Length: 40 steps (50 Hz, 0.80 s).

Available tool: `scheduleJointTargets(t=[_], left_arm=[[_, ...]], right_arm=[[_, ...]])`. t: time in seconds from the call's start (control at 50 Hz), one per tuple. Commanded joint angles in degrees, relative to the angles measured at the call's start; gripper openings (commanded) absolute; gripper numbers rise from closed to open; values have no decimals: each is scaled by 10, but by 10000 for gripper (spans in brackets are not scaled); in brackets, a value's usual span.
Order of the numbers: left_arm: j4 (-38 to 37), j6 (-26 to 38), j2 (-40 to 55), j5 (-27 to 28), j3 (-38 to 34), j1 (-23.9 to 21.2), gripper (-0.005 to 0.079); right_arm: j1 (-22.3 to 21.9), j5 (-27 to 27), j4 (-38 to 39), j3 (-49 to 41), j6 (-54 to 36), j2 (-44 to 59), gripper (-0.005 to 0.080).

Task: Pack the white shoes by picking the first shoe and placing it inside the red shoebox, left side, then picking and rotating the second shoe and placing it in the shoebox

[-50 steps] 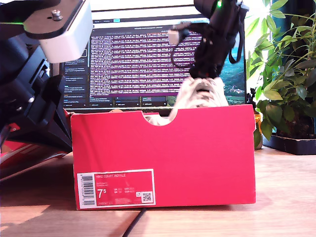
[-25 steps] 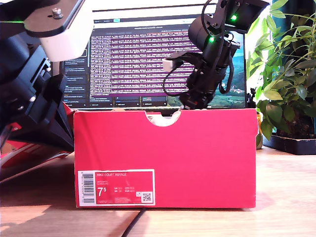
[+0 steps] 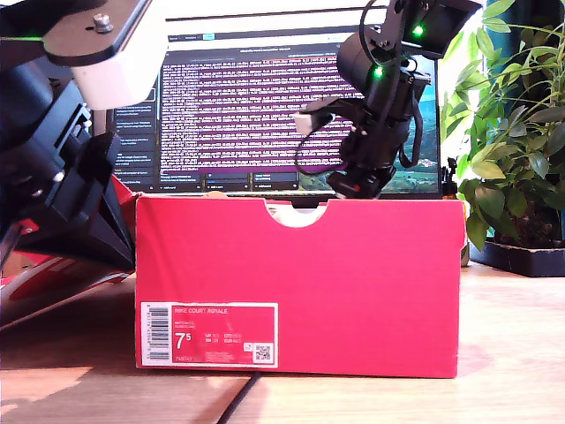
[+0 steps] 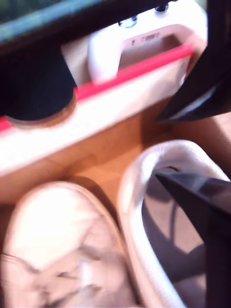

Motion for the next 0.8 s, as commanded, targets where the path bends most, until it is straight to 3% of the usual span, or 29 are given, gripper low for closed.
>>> scheduleJointTargets(t=[0.0,0.2,0.4,0.62,0.78], left_arm=[[7,-4,2,-1,3,-1,-16],[7,-4,2,-1,3,-1,-16],[7,-4,2,-1,3,-1,-16],[7,-4,2,-1,3,-1,-16],[7,-4,2,-1,3,-1,-16]], right_arm=[[4,1,3,8,46,-60,264],[4,1,-21,8,147,-125,-18],[-14,-4,-37,8,287,-177,-11],[-71,-19,-150,8,292,-193,-11],[-110,-49,-154,8,292,-194,-11]])
